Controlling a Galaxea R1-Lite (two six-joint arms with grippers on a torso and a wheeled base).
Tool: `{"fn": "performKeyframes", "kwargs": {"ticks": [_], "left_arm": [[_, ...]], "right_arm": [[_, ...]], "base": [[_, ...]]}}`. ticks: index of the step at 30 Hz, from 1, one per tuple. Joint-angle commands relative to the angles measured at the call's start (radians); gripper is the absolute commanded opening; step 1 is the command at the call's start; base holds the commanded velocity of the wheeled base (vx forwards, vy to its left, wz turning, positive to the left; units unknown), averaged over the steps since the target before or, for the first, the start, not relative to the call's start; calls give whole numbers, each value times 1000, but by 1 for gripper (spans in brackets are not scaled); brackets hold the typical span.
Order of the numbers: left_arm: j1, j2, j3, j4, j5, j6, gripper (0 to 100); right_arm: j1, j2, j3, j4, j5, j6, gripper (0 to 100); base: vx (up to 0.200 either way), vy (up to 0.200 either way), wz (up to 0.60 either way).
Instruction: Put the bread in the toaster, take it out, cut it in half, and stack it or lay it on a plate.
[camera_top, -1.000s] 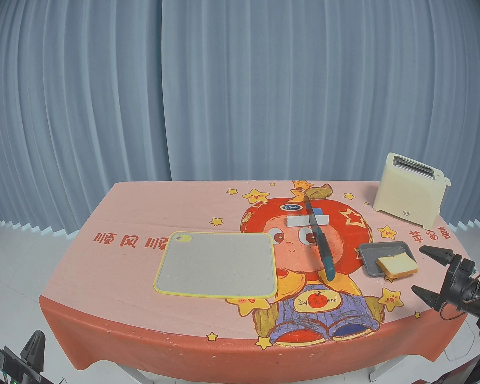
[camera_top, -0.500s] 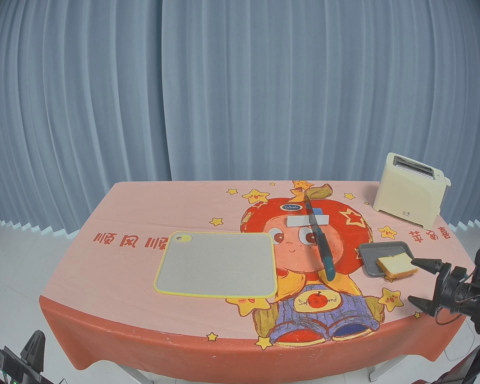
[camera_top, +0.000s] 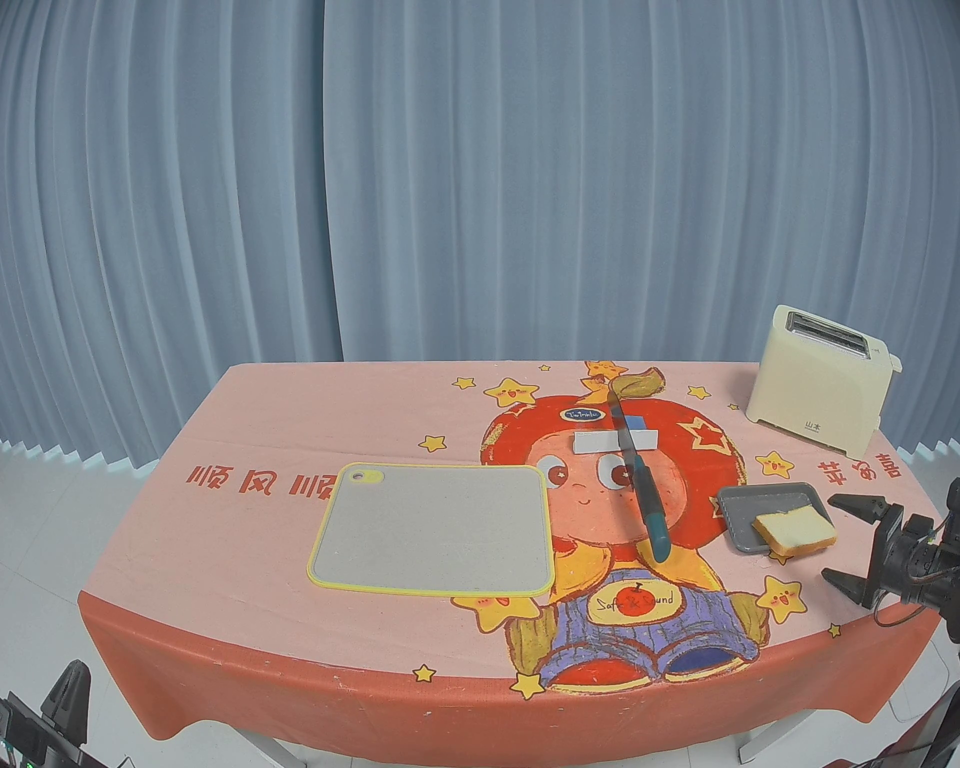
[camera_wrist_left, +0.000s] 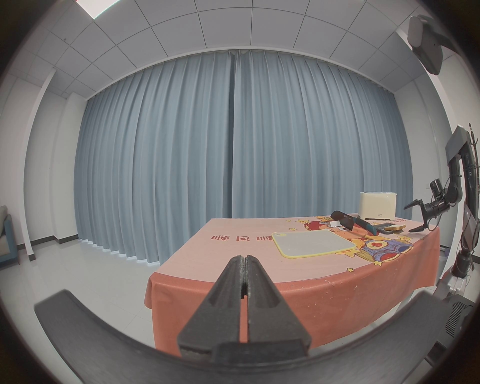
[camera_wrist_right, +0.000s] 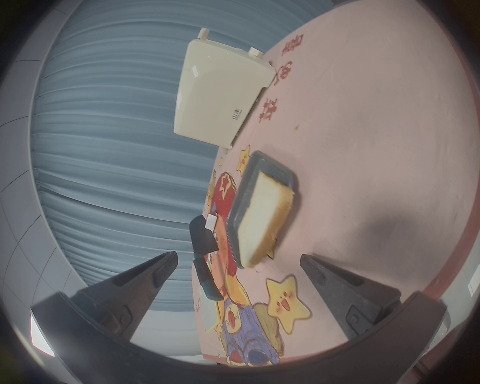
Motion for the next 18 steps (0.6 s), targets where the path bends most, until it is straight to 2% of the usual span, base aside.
{"fn": "performKeyframes", "kwargs": {"ticks": [1,7,14,18], "left_arm": [[0,1,18,-1,0,0,0],[0,1,18,-1,0,0,0],[0,1,18,0,0,0,0],[0,1,18,0,0,0,0]], "right_arm": [[1,35,-18,-26,-2,20,100],[5,114,-36,-81,-3,26,100],[7,198,-24,-201,-10,28,100],[10,207,-25,-231,-11,45,100]], "base": [[0,0,0],[0,0,0],[0,0,0],[0,0,0]]}}
